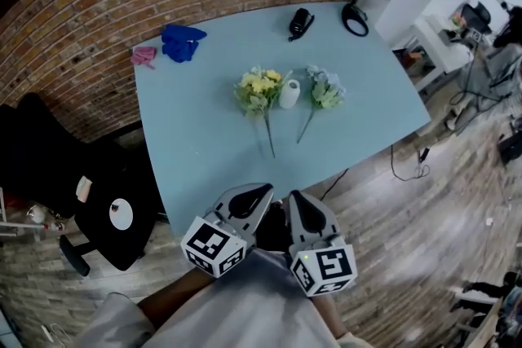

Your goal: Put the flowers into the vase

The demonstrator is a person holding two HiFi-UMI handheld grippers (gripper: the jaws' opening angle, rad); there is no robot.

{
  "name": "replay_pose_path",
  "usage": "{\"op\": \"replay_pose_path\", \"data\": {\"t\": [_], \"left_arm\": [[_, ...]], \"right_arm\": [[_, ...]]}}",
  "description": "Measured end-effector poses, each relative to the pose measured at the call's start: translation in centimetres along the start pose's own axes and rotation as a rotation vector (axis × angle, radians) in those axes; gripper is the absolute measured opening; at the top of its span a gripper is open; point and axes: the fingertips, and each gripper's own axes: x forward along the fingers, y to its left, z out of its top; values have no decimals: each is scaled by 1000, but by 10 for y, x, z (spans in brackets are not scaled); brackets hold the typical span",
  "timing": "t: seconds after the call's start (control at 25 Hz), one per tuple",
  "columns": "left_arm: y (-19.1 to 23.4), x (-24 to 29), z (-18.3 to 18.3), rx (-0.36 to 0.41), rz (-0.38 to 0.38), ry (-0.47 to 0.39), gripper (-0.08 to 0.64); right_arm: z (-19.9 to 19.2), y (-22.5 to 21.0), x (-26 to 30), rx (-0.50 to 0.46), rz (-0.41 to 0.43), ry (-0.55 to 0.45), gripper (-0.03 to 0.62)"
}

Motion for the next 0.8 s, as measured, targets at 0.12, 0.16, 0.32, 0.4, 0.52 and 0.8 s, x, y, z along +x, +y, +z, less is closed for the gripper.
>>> {"op": "replay_pose_path", "data": {"t": [0.12,0.16,0.32,0.4,0.52,0.8], "left_arm": [[11,20,3,-2,16,11,20],[14,27,4,-5,20,15,20],[24,56,5,-7,33,39,20],[29,71,6,-11,43,49,20],[38,91,9,-19,62,56,20],[57,128,15,-14,121,74,20]], "right_arm": [[4,-19,16,12,11,8,24],[6,-25,22,15,16,12,23],[13,-50,41,27,33,25,23],[17,-63,50,32,42,32,25],[22,-80,64,38,57,44,25],[34,-113,92,40,106,57,25]]}}
